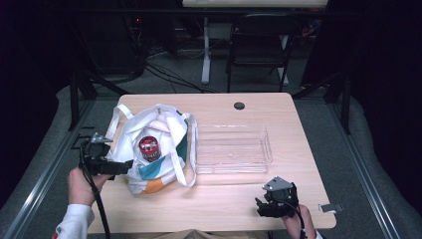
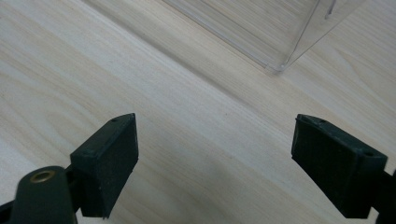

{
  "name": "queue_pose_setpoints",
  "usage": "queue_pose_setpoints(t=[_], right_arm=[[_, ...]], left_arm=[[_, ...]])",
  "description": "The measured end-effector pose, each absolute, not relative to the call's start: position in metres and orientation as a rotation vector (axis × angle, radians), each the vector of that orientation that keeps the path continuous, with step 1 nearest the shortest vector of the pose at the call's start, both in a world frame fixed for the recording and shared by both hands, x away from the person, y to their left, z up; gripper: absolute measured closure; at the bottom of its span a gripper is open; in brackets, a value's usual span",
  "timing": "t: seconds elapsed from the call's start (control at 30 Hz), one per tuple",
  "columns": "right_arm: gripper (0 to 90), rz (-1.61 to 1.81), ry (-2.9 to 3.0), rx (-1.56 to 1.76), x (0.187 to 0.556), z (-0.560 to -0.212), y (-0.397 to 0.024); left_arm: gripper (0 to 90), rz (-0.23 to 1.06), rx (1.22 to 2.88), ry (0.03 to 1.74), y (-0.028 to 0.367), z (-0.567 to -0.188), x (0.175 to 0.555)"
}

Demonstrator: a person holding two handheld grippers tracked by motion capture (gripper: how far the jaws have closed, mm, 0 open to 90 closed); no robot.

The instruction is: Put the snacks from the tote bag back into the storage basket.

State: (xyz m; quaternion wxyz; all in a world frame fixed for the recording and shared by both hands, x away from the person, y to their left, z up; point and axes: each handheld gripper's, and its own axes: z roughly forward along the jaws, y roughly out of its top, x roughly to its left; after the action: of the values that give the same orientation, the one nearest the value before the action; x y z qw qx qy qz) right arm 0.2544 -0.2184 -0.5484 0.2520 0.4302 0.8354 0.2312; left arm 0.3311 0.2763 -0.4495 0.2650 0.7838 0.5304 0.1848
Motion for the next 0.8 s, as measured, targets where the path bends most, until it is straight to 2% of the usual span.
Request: queue_pose_setpoints(t=[0.8], right_arm=[[14.3, 0.609, 2.279, 1.171, 0.256, -0.55, -0.216]], left_arm=[[0.2, 0.51, 2.149, 1.385, 0.251, -0.444, 0.384]])
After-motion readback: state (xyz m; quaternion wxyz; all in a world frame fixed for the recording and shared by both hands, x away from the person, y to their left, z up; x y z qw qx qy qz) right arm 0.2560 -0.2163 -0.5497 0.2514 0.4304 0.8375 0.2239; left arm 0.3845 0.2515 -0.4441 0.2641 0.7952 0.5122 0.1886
